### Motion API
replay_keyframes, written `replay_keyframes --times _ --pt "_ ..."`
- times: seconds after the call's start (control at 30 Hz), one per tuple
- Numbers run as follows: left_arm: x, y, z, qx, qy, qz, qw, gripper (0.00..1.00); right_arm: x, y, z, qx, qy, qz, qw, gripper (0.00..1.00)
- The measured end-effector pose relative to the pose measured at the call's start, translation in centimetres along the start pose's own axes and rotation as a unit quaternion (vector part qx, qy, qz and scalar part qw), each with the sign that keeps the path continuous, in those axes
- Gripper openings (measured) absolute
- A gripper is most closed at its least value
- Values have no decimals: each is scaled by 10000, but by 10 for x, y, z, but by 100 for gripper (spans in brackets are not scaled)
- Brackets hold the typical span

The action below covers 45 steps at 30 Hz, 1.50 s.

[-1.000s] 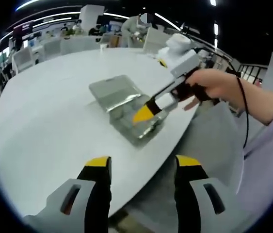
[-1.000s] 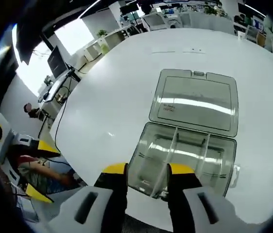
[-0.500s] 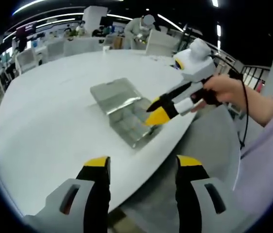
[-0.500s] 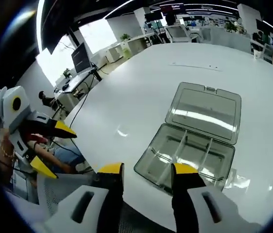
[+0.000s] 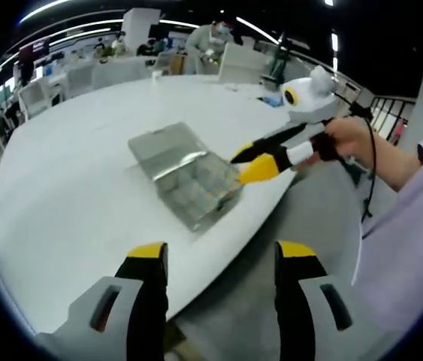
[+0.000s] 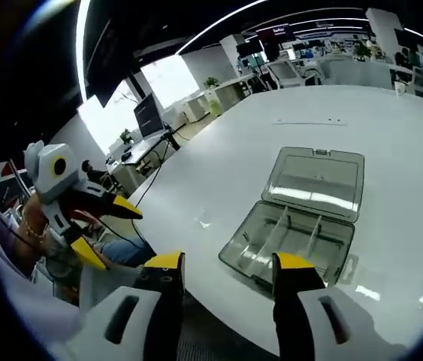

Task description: Insert the divider into the dual guide fixture by aligning both edges with the guide slots and pushing it downward to the bottom, including one-sided entry, uneven engagement, binding, and posture correction.

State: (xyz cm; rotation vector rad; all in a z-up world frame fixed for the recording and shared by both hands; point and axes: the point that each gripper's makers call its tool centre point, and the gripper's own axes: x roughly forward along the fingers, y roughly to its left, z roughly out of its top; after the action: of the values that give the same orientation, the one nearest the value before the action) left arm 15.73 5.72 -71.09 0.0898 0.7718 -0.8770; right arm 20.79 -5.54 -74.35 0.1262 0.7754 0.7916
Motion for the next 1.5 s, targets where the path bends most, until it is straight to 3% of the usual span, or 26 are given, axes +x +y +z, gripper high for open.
replay_keyframes --times 0.63,0.83,1.07,1.27,1.5 --pt "-5 -19 5 -41 -108 -8 9999 56 -58 -21 -27 -1211 158 -99 9925 49" --pt "-8 -24 6 -33 -210 -5 9998 56 -77 -47 -37 -1099 197 -388 9930 48" --pt "-12 -27 7 -56 -279 -14 9996 55 -98 -55 -29 -834 -148 -463 9953 48" --pt "-15 -32 11 -42 -357 -34 9993 55 -109 -64 -31 -903 -136 -569 9942 48" --pt "-13 -36 5 -91 -300 -53 9995 55 -122 -90 -40 -658 -109 -821 9944 48"
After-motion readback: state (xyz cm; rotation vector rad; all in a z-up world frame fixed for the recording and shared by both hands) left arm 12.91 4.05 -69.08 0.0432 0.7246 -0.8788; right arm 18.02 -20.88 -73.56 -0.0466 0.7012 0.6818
